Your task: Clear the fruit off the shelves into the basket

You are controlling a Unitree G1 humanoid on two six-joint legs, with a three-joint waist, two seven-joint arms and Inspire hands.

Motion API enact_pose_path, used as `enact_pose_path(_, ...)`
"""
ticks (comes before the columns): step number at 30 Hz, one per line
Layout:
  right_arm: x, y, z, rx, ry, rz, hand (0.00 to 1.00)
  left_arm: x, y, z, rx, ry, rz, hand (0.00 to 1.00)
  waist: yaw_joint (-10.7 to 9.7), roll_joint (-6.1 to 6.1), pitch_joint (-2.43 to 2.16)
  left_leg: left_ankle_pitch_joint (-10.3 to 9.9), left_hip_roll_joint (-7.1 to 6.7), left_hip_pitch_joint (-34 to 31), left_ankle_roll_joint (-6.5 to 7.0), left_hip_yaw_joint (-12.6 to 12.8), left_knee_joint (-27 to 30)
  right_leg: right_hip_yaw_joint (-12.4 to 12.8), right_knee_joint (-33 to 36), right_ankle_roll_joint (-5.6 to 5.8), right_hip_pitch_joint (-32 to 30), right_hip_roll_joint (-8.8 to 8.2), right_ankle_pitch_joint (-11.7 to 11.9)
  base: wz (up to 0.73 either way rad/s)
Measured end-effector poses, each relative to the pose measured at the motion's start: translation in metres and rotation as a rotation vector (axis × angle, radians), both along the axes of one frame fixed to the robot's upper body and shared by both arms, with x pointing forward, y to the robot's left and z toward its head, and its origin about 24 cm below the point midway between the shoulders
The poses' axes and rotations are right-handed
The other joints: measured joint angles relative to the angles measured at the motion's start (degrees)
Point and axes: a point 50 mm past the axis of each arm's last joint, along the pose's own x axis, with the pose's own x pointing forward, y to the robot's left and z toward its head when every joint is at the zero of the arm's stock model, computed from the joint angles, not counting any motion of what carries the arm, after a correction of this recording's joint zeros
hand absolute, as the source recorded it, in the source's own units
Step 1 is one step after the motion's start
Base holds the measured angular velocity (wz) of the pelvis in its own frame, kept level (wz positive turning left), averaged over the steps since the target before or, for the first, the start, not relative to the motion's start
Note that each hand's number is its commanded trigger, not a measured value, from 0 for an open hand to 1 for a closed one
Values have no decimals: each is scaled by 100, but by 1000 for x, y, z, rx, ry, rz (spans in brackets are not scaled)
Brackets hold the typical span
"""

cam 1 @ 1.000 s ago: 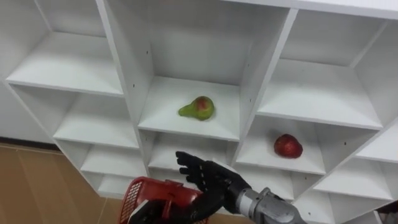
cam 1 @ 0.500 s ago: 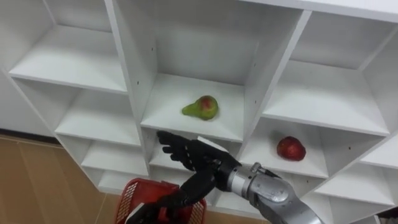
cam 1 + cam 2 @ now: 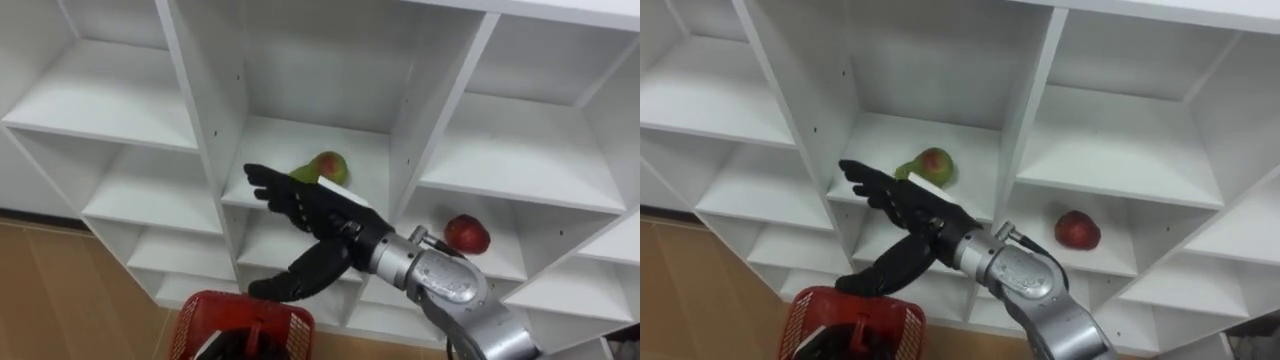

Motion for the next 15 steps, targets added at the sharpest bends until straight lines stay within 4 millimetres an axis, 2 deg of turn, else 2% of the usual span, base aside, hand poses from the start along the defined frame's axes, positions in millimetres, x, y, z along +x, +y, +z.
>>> enact_pose_path(7, 2, -2, 7, 15, -36, -38, 0, 0, 0, 0, -2, -9, 2, 100, -9, 5, -4, 1, -2, 10, 0, 9, 19, 3, -1, 0, 3, -8, 0, 0)
enact_pose_path(15, 9, -10, 33, 65, -161, -123, 0, -2, 0, -2, -6, -5, 11, 100, -21, 60, -26, 2, 0, 11, -1, 21, 13, 34, 8, -2, 18, -1, 2, 0)
